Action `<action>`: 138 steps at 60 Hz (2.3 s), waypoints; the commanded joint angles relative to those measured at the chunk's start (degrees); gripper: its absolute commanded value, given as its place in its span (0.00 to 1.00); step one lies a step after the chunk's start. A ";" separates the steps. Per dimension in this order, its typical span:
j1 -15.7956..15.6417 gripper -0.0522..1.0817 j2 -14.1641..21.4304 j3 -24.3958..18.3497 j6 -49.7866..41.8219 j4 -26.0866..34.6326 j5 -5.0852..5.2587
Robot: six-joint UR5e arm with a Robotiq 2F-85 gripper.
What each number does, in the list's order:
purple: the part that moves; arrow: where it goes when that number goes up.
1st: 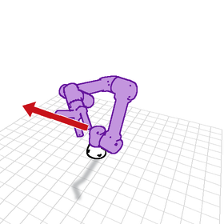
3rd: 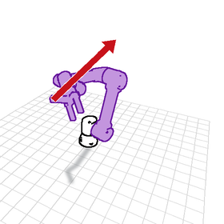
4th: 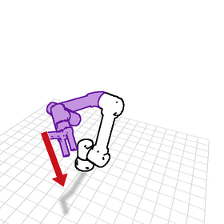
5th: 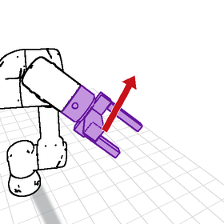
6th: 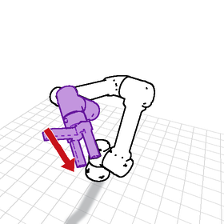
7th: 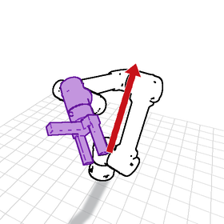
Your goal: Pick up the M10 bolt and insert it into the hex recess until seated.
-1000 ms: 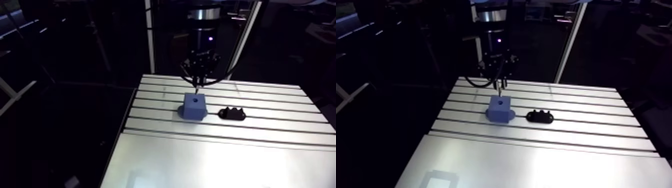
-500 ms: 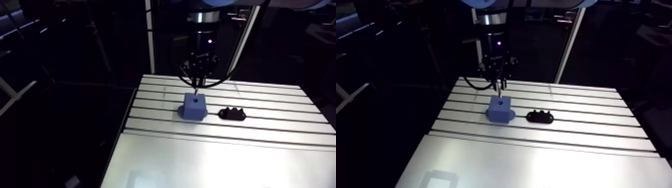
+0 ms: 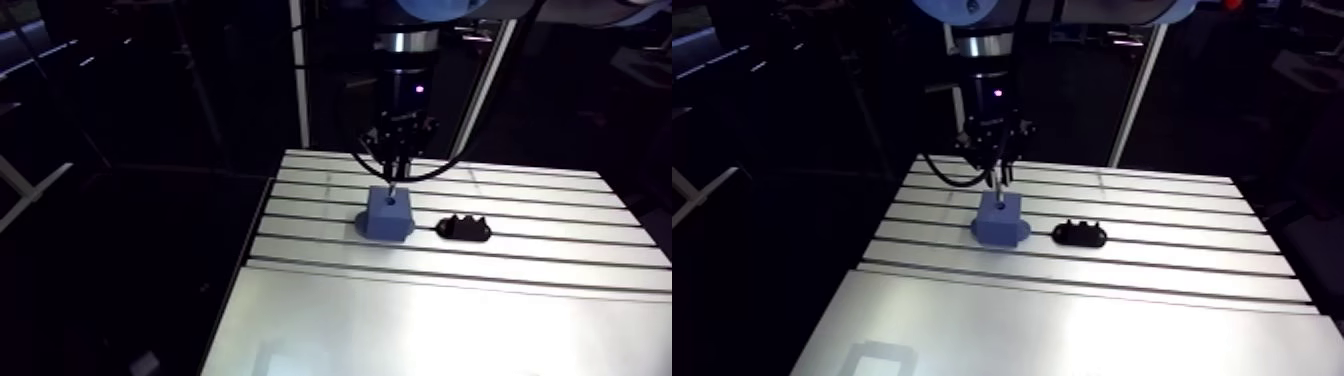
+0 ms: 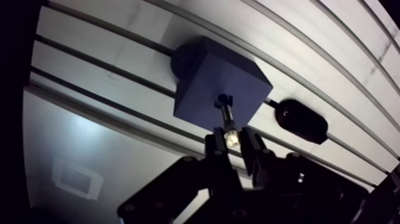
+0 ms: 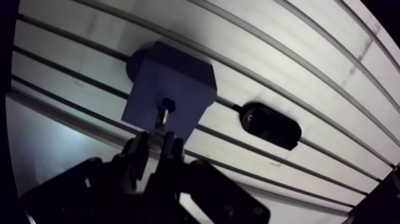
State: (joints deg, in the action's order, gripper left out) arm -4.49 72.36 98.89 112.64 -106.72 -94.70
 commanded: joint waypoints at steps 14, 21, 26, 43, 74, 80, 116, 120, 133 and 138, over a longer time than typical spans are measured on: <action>0.01 0.75 -0.07 0.20 0.00 -0.03 0.00; 0.01 0.75 -0.15 0.20 -0.09 -0.29 0.00; 0.01 0.74 -0.17 0.20 -0.09 -0.29 0.00; 0.01 0.74 -0.26 0.38 -0.18 -0.38 0.00; 0.09 0.74 -0.78 1.17 0.00 -2.23 0.00; 0.09 0.74 -0.78 1.17 0.00 -2.23 0.00; 0.18 0.74 -0.96 1.68 0.00 -2.32 0.00; 0.27 0.74 -0.96 1.78 0.00 -2.32 0.00; 0.27 0.74 -0.96 1.87 -0.09 -2.32 0.00; 0.27 0.74 -0.96 1.80 -0.09 -2.40 -0.01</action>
State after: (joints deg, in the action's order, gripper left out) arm -4.24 71.41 100.72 112.58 -109.06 -94.71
